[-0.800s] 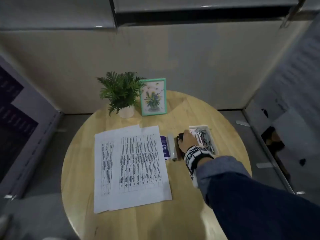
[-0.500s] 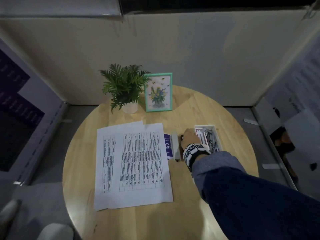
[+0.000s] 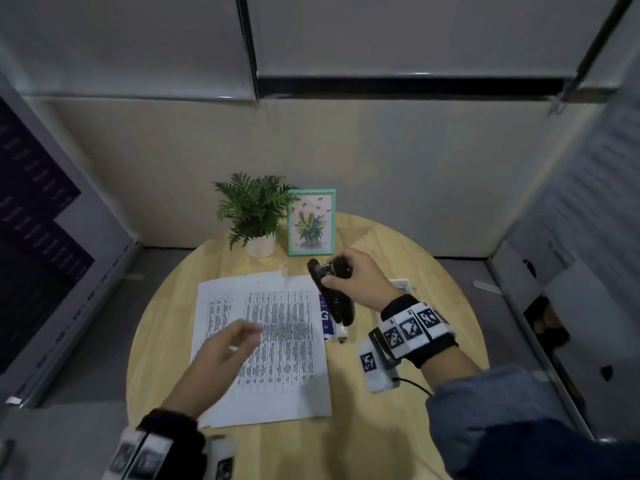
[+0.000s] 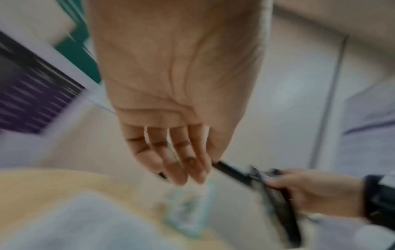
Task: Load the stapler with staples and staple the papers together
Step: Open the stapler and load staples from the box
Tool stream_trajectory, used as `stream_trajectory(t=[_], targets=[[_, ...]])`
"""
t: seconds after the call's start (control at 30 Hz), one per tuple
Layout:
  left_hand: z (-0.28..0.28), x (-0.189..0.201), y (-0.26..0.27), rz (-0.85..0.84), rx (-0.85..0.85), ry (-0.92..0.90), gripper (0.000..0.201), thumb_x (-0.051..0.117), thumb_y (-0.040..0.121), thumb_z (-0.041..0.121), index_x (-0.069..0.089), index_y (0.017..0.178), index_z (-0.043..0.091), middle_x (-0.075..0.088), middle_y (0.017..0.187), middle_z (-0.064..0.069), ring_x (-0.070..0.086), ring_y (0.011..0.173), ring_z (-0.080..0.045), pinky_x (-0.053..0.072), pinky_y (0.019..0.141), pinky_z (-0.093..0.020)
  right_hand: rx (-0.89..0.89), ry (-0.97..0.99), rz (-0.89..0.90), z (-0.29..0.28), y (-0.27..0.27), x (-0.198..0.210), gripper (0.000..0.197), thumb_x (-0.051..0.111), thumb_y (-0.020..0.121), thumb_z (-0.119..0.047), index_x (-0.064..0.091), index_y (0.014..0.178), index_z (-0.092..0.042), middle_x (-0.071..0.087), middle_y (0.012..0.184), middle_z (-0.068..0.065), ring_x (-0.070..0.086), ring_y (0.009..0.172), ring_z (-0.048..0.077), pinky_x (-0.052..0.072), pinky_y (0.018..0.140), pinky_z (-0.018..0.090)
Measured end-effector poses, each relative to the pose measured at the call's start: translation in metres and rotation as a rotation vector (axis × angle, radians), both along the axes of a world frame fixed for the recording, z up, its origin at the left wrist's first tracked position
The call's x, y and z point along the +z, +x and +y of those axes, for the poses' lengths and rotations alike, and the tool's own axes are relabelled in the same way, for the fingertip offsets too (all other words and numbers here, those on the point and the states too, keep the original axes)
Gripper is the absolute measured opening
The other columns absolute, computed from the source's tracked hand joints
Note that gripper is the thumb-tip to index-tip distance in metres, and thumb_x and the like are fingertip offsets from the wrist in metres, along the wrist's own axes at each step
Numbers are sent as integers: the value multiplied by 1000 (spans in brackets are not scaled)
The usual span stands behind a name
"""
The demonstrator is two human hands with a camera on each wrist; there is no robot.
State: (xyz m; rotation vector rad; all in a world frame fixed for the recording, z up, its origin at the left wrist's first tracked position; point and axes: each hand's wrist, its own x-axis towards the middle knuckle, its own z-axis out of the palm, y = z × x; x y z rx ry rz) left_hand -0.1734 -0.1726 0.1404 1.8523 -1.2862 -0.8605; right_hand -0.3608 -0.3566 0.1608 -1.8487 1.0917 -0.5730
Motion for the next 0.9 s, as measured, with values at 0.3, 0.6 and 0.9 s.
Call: stream_trajectory(t=[0.3, 0.6, 0.9], targets=[[-69, 44, -71, 538, -20, -216, 27, 34, 99, 33, 47, 122, 32, 61, 112, 10, 59, 104, -7, 52, 78, -19, -24, 18, -429, 39, 5, 30, 23, 71, 78, -6, 63, 99, -1, 63, 88, 3, 58, 74, -3, 46, 67, 5], [-66, 23, -57, 797, 343, -285, 27, 30, 99, 33, 51, 111, 21, 62, 96, -5, 62, 89, -20, 51, 81, -38, 2, 196, -442, 42, -20, 8, 14, 72, 75, -1, 61, 83, -4, 62, 88, 15, 63, 84, 23, 58, 77, 37], [-73, 5, -31, 1291, 674, -349, 54, 20, 99, 42, 33, 135, 5, 52, 102, -7, 61, 95, -30, 45, 85, -46, 97, 211, -202, 71, -19, -41, 31, 78, 72, -10, 54, 91, -14, 59, 97, 3, 61, 82, 11, 56, 76, 30]])
